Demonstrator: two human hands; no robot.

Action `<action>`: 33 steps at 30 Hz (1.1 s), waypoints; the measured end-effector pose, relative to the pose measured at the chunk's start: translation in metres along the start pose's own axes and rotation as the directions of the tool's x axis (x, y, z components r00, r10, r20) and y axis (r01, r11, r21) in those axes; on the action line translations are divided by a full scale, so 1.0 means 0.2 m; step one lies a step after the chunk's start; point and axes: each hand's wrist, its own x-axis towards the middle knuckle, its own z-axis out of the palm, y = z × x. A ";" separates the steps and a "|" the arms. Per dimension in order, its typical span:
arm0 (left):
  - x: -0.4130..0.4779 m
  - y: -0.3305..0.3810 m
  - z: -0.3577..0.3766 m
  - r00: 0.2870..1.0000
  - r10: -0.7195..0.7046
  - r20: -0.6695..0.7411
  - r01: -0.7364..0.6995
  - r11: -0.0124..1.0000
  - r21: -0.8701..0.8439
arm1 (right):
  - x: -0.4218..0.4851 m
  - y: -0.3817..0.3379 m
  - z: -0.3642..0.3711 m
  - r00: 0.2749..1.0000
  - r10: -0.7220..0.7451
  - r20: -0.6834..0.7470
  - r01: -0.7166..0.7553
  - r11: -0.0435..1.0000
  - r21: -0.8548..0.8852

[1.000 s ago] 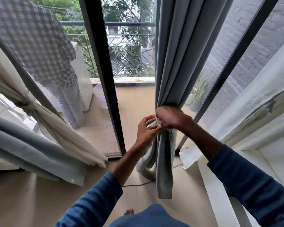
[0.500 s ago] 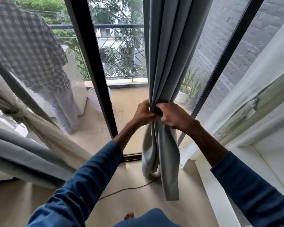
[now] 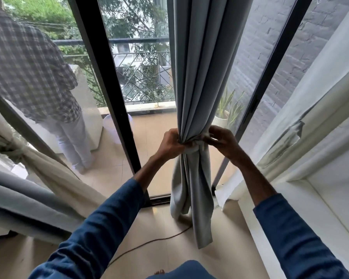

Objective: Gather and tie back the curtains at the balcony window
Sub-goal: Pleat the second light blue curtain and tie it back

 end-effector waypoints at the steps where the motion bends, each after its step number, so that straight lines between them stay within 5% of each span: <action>1: 0.01 -0.01 -0.02 1.000 0.003 0.016 -0.003 1.000 0.015 | 0.01 -0.01 -0.01 1.000 0.005 0.012 -0.005 1.000 0.010; 6: 0.03 -0.04 -0.10 0.992 0.037 0.120 -0.051 0.992 0.114 | 0.09 -0.07 -0.01 0.995 0.083 0.063 -0.083 0.997 -0.003; 15: 0.02 -0.05 -0.12 0.995 0.023 0.099 -0.040 0.983 0.179 | 0.09 -0.07 0.18 0.942 0.327 0.068 -0.333 0.904 0.268; 25: -0.05 0.01 -0.06 0.997 0.048 0.068 -0.057 0.989 0.138 | 0.06 -0.04 0.25 0.916 0.348 -0.200 -0.309 0.930 0.199; 30: -0.06 0.05 -0.03 0.999 -0.011 -0.045 0.019 0.984 0.177 | 0.00 -0.09 0.23 0.922 0.385 -0.042 -0.354 0.881 0.313; 33: -0.07 0.06 -0.03 0.999 -0.031 -0.042 0.039 0.981 0.189 | 0.00 -0.06 0.26 0.912 0.405 -0.073 -0.362 0.873 0.327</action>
